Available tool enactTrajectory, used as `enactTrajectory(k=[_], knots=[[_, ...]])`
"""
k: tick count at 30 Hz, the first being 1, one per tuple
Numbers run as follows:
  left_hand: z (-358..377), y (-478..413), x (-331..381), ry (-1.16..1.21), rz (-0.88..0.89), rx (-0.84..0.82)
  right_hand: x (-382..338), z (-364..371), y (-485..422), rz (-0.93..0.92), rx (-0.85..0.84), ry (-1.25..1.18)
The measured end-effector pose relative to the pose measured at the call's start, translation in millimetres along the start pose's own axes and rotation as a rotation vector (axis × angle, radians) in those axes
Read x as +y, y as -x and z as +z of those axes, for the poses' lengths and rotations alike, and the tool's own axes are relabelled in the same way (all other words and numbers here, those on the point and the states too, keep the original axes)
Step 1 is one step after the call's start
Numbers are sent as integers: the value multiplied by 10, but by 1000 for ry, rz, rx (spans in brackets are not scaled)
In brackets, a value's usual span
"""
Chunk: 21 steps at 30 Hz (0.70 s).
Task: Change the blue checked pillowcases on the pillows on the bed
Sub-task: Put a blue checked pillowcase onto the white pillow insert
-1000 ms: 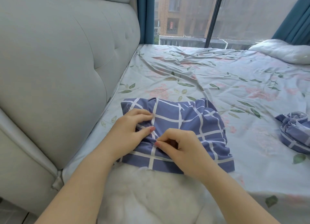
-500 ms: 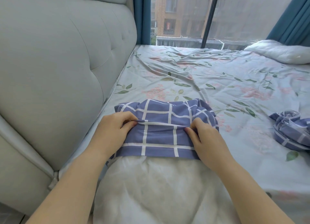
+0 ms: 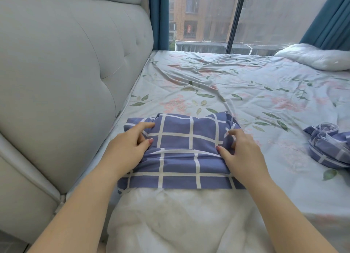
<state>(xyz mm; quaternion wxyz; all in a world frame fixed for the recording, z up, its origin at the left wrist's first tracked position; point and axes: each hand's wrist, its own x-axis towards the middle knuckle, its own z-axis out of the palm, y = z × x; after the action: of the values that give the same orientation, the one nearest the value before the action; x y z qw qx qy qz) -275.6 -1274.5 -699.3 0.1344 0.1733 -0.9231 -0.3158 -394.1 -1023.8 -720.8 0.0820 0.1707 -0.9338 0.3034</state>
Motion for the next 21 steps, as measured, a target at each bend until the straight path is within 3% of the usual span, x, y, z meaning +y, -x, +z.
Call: enactTrajectory(k=[5, 10, 21], knots=[[103, -44, -40, -14, -95, 98, 96, 86, -81, 33, -44, 87], [235, -122, -18, -10, -154, 248, 123, 135, -162, 186, 9, -35], [212, -175, -92, -25, -166, 276, 231, -20, -218, 199, 69, -229]])
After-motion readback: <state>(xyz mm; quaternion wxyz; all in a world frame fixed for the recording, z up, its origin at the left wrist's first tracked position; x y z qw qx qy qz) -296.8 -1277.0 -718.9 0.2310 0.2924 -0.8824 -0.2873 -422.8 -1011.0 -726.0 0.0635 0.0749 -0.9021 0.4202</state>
